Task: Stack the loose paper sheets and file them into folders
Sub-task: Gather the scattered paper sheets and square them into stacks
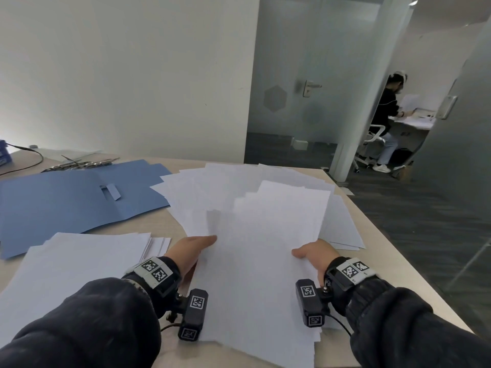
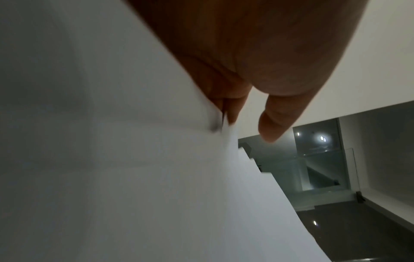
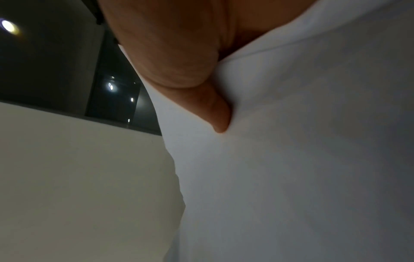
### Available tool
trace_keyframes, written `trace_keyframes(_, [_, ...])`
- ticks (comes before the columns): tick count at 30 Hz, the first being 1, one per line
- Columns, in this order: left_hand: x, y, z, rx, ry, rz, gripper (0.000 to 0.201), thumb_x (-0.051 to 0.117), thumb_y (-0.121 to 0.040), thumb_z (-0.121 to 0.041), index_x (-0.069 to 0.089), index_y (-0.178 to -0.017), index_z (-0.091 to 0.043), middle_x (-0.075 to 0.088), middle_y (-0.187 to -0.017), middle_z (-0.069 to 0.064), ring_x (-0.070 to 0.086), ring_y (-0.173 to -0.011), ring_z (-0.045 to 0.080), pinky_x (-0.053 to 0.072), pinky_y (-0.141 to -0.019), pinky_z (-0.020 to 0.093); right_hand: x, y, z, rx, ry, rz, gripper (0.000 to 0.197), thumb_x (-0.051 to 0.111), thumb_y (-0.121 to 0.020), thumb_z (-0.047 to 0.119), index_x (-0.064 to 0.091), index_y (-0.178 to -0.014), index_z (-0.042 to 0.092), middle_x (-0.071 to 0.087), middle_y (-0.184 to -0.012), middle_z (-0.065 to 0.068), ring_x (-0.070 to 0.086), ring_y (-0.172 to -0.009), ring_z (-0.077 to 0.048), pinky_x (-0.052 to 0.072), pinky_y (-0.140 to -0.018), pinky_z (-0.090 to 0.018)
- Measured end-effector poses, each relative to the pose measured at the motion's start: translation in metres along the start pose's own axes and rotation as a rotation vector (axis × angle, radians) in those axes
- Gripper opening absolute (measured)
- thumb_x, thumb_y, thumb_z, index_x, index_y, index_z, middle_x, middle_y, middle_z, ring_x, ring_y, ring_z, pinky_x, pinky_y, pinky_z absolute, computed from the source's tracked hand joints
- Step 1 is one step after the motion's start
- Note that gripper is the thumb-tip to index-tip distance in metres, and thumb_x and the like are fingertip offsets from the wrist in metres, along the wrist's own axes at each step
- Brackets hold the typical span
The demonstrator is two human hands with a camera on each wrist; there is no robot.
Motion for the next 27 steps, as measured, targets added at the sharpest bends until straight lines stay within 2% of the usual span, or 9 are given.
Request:
trace_keyframes(1, [-0.002,-0.003,0.001,0.003,0.007,-0.016,0.034,0.080,-0.078,-0.042,0.078,-0.104,-0.019,0.077,-0.102,0.008,0.072,-0.101,0.034,0.053,-0.100,0.054,-0.009,-0.003,-0.001,-0.007,-0.019,-0.049,0.042,0.074,-0.087,0.011,0.062,-0.123,-0.008,0.065,-0.125,-0.019,0.061,-0.116,-0.038,0.049,-0.098,-0.038])
trace_keyframes(3, [-0.005,-0.007,0.001,0.046,0.012,-0.026,0.021,0.077,-0.081,-0.023,0.079,-0.102,-0.021,0.076,-0.108,0.011,0.071,-0.101,0.033,0.052,-0.101,0.055,-0.025,-0.004,-0.002,-0.019,0.005,-0.135,0.039,0.070,-0.090,0.011,0.061,-0.123,-0.009,0.063,-0.126,-0.024,0.059,-0.120,-0.040,0.049,-0.093,-0.037])
trace_keyframes(6, [-0.008,-0.010,-0.005,0.110,-0.059,-0.044,0.050,0.064,-0.080,0.007,0.070,-0.121,-0.021,0.073,-0.109,0.017,0.071,-0.087,0.037,0.057,-0.090,0.059,-0.044,-0.006,-0.007,-0.043,0.009,-0.197,0.037,0.071,-0.089,0.012,0.063,-0.120,-0.008,0.064,-0.124,-0.027,0.061,-0.117,-0.042,0.050,-0.098,-0.045])
trace_keyframes(9, [-0.011,-0.009,-0.016,0.142,-0.147,-0.070,0.061,0.059,-0.082,0.007,0.053,-0.125,-0.036,0.072,-0.107,0.010,0.073,-0.087,0.037,0.062,-0.076,0.047,-0.049,-0.006,-0.009,-0.097,-0.010,-0.143,0.034,0.073,-0.089,0.011,0.065,-0.119,-0.003,0.069,-0.118,-0.021,0.064,-0.110,-0.038,0.049,-0.102,-0.047])
trace_keyframes(11, [-0.012,-0.006,-0.024,0.142,-0.156,-0.085,0.058,0.055,-0.087,0.006,0.048,-0.126,-0.036,0.073,-0.103,0.006,0.073,-0.087,0.035,0.060,-0.075,0.042,-0.048,0.001,-0.006,-0.136,0.012,-0.045,0.032,0.076,-0.086,0.011,0.067,-0.115,0.001,0.071,-0.111,-0.016,0.067,-0.104,-0.034,0.050,-0.098,-0.042])
trace_keyframes(14, [-0.016,-0.007,-0.032,0.144,-0.187,-0.063,0.029,0.056,-0.091,-0.001,0.071,-0.110,-0.016,0.078,-0.097,0.009,0.074,-0.093,0.036,0.059,-0.090,0.052,-0.044,0.006,0.001,-0.184,0.120,0.087,0.043,0.082,-0.075,0.017,0.069,-0.113,0.002,0.074,-0.104,-0.014,0.070,-0.095,-0.032,0.055,-0.089,-0.039])
trace_keyframes(17, [-0.020,-0.004,-0.037,0.100,-0.200,-0.012,0.020,0.064,-0.079,-0.014,0.079,-0.091,-0.022,0.077,-0.103,0.015,0.073,-0.095,0.036,0.054,-0.096,0.060,-0.035,0.011,0.008,-0.256,0.228,0.113,0.021,0.076,-0.085,0.011,0.070,-0.105,0.010,0.074,-0.097,-0.010,0.070,-0.089,-0.026,0.056,-0.076,-0.029])
trace_keyframes(22, [-0.012,0.007,-0.041,0.121,-0.266,0.048,0.029,0.056,-0.094,-0.002,0.079,-0.091,-0.020,0.077,-0.101,0.015,0.070,-0.090,0.032,0.055,-0.095,0.056,-0.018,0.021,0.021,-0.382,0.272,0.182,0.018,0.067,-0.090,0.007,0.067,-0.102,0.022,0.071,-0.091,0.002,0.067,-0.083,-0.011,0.052,-0.071,-0.017])
trace_keyframes(27, [-0.002,0.010,-0.041,0.171,-0.290,0.128,0.029,0.055,-0.095,-0.002,0.079,-0.094,-0.018,0.079,-0.098,0.011,0.072,-0.079,0.028,0.059,-0.078,0.040,-0.006,0.021,0.026,-0.374,0.299,0.221,0.011,0.068,-0.090,0.010,0.071,-0.094,0.020,0.076,-0.097,-0.006,0.072,-0.093,-0.025,0.058,-0.087,-0.037])
Point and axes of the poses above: each hand's wrist, its own y-axis away from the middle knuckle, its own x-axis out of the palm, z = x × y, the point moved 1 cm from there along -y, towards the middle knuckle
